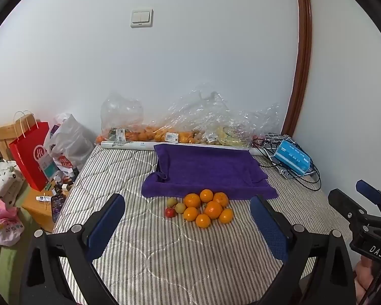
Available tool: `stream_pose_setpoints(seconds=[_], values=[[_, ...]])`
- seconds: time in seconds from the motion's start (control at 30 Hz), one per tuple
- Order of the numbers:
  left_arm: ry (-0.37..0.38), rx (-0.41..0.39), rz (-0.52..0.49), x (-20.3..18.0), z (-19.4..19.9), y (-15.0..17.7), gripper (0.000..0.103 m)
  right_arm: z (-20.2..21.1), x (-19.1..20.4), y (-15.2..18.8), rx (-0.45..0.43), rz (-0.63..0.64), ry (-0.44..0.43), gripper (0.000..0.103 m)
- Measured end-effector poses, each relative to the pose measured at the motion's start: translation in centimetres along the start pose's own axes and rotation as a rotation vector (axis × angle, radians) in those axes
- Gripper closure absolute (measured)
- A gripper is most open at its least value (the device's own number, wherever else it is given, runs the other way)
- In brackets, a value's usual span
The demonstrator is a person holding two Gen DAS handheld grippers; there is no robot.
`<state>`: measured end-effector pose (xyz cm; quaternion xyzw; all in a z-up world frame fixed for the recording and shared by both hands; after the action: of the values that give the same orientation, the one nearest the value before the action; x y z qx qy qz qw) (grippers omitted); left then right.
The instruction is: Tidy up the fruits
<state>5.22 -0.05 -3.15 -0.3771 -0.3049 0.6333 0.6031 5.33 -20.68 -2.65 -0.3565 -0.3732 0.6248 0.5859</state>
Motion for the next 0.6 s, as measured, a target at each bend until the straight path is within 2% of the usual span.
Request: stream_pose_setpoints(seconds=[0.6], values=[[0.002, -0.004, 0.000, -0.34, 0.34, -0.24, 0.004, 0.19, 0.03, 0.04, -0.003, -0.006, -0.004, 0.001]])
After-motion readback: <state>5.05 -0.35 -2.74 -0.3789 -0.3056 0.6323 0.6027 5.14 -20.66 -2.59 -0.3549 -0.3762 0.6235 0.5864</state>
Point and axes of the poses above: each gripper's, at about its wrist camera, not at the fingertips, and z roughly against the way its jaws point, x to its left, y to its underside, the point moved 6 cm from there along -z, roughly the way its jaws point, and after that the axes turned 4 degrees about y, right-handed, at the moved point
